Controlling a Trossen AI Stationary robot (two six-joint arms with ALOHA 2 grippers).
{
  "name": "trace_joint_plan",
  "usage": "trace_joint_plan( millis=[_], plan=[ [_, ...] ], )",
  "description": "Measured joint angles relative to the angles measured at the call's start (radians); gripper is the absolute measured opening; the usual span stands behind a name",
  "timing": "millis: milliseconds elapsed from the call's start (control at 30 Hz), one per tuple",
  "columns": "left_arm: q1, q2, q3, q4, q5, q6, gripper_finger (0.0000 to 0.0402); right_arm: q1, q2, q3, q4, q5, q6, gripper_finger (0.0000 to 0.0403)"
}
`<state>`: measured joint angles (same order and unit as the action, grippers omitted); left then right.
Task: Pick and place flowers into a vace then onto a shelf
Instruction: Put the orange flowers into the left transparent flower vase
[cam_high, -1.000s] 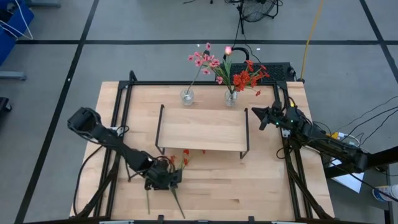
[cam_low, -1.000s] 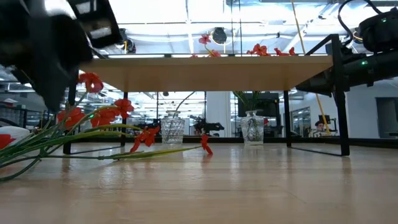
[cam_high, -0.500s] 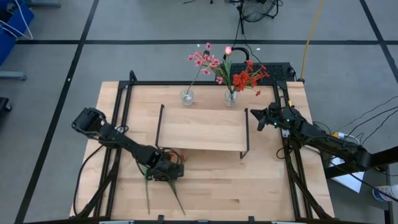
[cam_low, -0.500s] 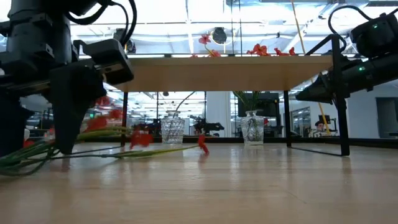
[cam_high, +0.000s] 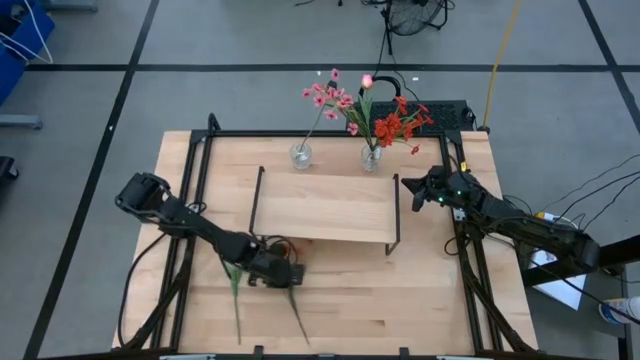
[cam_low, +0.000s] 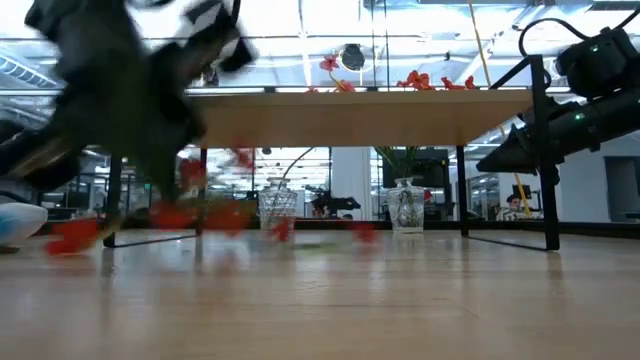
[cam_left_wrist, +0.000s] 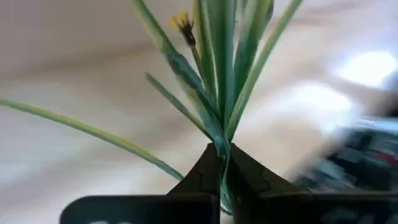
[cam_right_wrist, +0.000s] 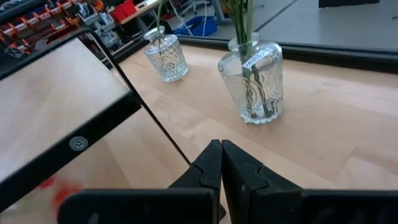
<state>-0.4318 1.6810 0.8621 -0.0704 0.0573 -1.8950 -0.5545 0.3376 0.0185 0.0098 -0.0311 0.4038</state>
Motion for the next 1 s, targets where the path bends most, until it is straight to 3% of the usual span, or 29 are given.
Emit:
trace_joint_plan(
  millis=[200, 433, 667, 900, 1000],
  plan=[
    [-0.024, -0.065, 0.126, 0.088, -0.119, 0.118, 0.0008, 0.0, 0.022, 0.0, 0.001, 0.0, 0.002, 0.0002],
    [-0.02, -0.131, 0.31, 0.259, -0.212, 0.507, 0.0011, 0.0, 0.049, -0.005, 0.005, 0.003, -0.004, 0.0002],
    [0.055, -0.22, 0.467, 0.077, -0.522, 0.938, 0.001, 0.0, 0.072, -0.005, 0.005, 0.002, 0.019, 0.0002],
    [0.194, -0.299, 0.499, -0.028, -0.748, 1.505, 0.001, 0.0, 0.082, -0.004, 0.006, 0.003, 0.021, 0.0002],
    [0.29, -0.306, 0.501, -0.041, -0.848, 1.628, 0.0017, 0.0, 0.087, -0.004, 0.006, 0.003, 0.039, 0.0002]
  ],
)
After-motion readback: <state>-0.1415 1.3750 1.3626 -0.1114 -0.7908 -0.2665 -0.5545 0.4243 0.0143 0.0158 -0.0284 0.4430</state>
